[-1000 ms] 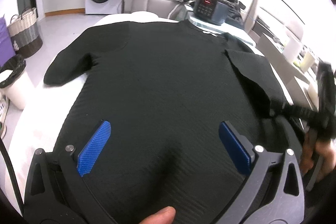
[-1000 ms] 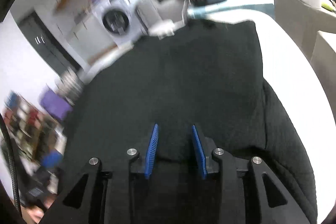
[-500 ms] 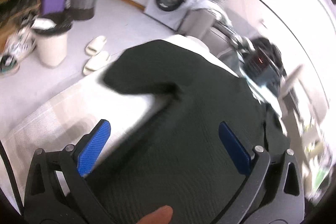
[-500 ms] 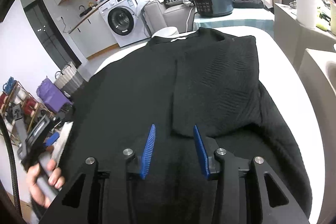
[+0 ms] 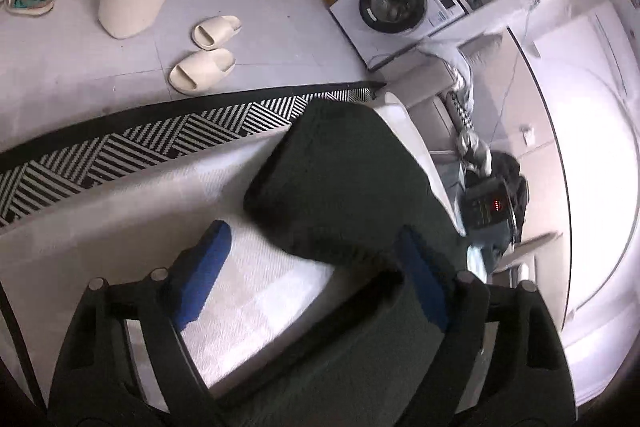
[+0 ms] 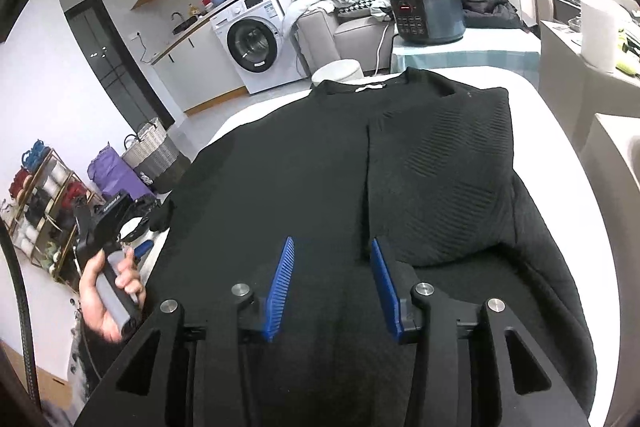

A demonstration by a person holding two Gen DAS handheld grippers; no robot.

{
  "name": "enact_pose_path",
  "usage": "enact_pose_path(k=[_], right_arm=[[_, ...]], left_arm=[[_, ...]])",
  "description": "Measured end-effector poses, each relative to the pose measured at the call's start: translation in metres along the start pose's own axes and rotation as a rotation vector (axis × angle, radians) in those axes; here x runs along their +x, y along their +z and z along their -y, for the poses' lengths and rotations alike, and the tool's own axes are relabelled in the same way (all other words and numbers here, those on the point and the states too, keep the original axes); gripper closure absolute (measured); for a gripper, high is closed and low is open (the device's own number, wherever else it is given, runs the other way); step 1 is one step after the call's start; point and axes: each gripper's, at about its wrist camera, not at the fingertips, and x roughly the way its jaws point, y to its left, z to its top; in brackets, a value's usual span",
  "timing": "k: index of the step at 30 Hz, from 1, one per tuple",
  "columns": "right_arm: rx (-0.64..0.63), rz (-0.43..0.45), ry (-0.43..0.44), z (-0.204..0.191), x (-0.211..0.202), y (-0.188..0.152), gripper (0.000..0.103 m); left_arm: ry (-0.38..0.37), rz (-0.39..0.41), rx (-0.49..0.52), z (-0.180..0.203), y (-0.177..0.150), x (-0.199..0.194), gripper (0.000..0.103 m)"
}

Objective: Fold small clothes

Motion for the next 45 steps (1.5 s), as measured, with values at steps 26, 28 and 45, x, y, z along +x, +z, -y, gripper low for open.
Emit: enact_pose_path(k=[26, 28, 45], right_arm=[[0.029, -0.022, -0.041, 0.016, -0.013, -0.009, 0.062], [0.041, -0.019, -0.053, 0.021, -0.016, -0.01, 0.062], [0.097, -0.021, -0.056, 0.039, -0.023, -0.019, 0.061]], left_arm=[[-0.234, -0.093, 0.582, 0.209, -0.104, 0.015, 0.1], [-0.241, -0.228, 0.667, 0.223, -0.138, 0.036, 0.1], [-0.123, -0.289, 0.575, 0.168, -0.12, 0.049, 0.044]])
